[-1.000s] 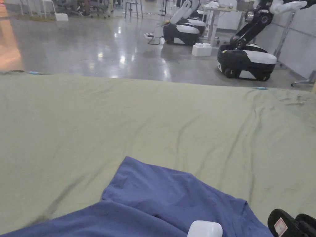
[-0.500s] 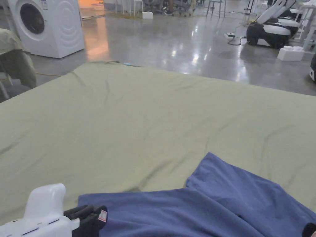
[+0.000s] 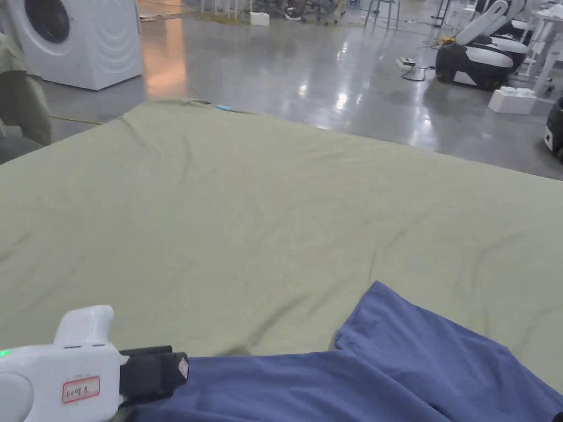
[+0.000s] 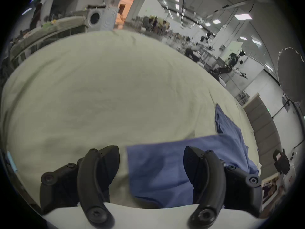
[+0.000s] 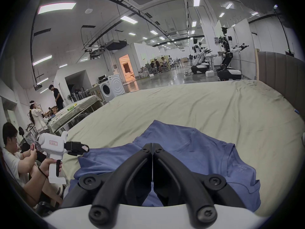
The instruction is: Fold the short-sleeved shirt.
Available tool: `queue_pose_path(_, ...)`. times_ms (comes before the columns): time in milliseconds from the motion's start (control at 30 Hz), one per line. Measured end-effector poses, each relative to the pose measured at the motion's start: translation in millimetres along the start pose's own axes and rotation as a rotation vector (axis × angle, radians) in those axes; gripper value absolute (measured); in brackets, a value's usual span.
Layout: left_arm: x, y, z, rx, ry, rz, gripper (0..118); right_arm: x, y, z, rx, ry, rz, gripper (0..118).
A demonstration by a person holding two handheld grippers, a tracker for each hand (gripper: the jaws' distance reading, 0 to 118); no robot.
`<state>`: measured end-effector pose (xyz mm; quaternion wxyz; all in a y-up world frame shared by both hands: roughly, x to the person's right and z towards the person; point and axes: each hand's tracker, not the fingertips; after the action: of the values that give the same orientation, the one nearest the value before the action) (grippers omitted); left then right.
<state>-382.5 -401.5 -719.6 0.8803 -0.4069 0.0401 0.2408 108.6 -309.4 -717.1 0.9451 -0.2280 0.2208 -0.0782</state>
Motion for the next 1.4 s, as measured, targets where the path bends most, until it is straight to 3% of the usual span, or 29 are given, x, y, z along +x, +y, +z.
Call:
queue_pose_path(67, 14.8, -12.7, -2.7, 0.013, -0.071, -0.045, 87, 9.9, 7.1, -4.9, -0.017, -0.034, 0.006, 4)
queue_pose_path(100, 22.2, -16.1, -1.5, 0.049, -0.047, -0.075, 62, 17.6, 12.3, -8.8, -0.044, -0.063, 0.014, 4)
queue_pose_path(133, 38.3, -21.3, 5.5, 0.056, 0.002, -0.107, 18, 30.7, 19.3, -16.5, -0.061, -0.115, 0.031, 4)
queue_pose_path(167, 42.2, -24.1, 2.9, 0.052, -0.002, -0.084, 2, 44.7, 24.9, -24.5, -0.070, -0.158, 0.049, 4)
queue_pose_path(233, 40.2, -23.9, -6.7, -0.017, -0.084, -0.013, 2, 77.8, 38.0, -46.9, -0.132, -0.215, 0.039, 4)
queue_pose_path(267, 31.8, -18.0, -12.7, -0.021, -0.096, 0.018, 2, 96.8, 44.8, -60.6, -0.172, -0.231, 0.006, 15)
queue_pose_path(333, 32.3, -22.6, -20.4, -0.026, -0.068, 0.008, 2, 128.3, 52.3, -84.6, -0.236, -0.232, -0.050, 79)
queue_pose_path(367, 32.1, -23.4, -18.1, -0.026, -0.077, 0.016, 2, 140.7, 52.3, -95.7, -0.258, -0.203, -0.086, 106)
queue_pose_path(400, 27.5, -18.5, -17.7, -0.026, -0.082, 0.021, 2, 149.9, 52.0, -105.5, -0.283, -0.181, -0.114, 118)
queue_pose_path(500, 27.4, -19.0, -20.0, -0.039, -0.091, 0.022, 2, 167.3, 48.5, -134.1, -0.398, -0.129, -0.179, 117)
queue_pose_path(567, 27.3, -16.2, -20.4, -0.044, -0.083, 0.015, 2, 176.4, 43.3, -153.9, -0.483, -0.185, -0.165, 116)
queue_pose_path(700, 31.2, -16.4, -21.0, -0.045, -0.060, -0.009, 2, 176.4, 27.8, -181.7, -0.618, -0.324, 0.034, 105)
queue_pose_path(833, 30.7, -14.4, -22.1, -0.052, -0.052, -0.014, 2, 147.2, 17.5, -195.0, -0.583, -0.270, 0.241, 104)
queue_pose_path(900, 31.9, -14.9, -21.8, -0.052, -0.046, -0.019, 2, 142.2, 11.5, -200.5, -0.568, -0.235, 0.286, 102)
queue_pose_path(933, 32.8, -15.0, -21.6, -0.049, -0.040, -0.025, 2, 142.7, 10.4, -201.4, -0.623, -0.198, 0.228, 90)
queue_pose_path(967, 34.4, -15.6, -20.8, -0.045, -0.032, -0.033, 2, 138.9, 15.3, -195.9, -0.601, -0.231, 0.236, 84)
queue_pose_path(1000, 36.3, -16.4, -20.0, -0.041, -0.023, -0.039, 2, 137.6, 20.0, -190.8, -0.606, -0.221, 0.234, 67)
queue_pose_path(1067, 42.3, -18.0, -18.2, -0.028, 0.007, -0.072, 2, 131.1, 19.7, -178.5, -0.600, -0.186, 0.280, 10)
queue_pose_path(1200, 51.3, -18.1, -11.5, -0.013, 0.033, -0.117, 2, 118.4, 15.2, -159.1, -0.612, -0.207, 0.315, 9)
queue_pose_path(1300, 49.9, -9.1, 5.0, 0.015, -0.055, -0.078, 2, 117.2, 30.0, -132.3, -0.501, -0.202, 0.189, 9)
queue_pose_path(1400, 57.8, 13.1, 30.8, 0.085, -0.089, -0.098, 2, 114.1, 61.1, -90.9, -0.378, -0.214, 0.174, 9)
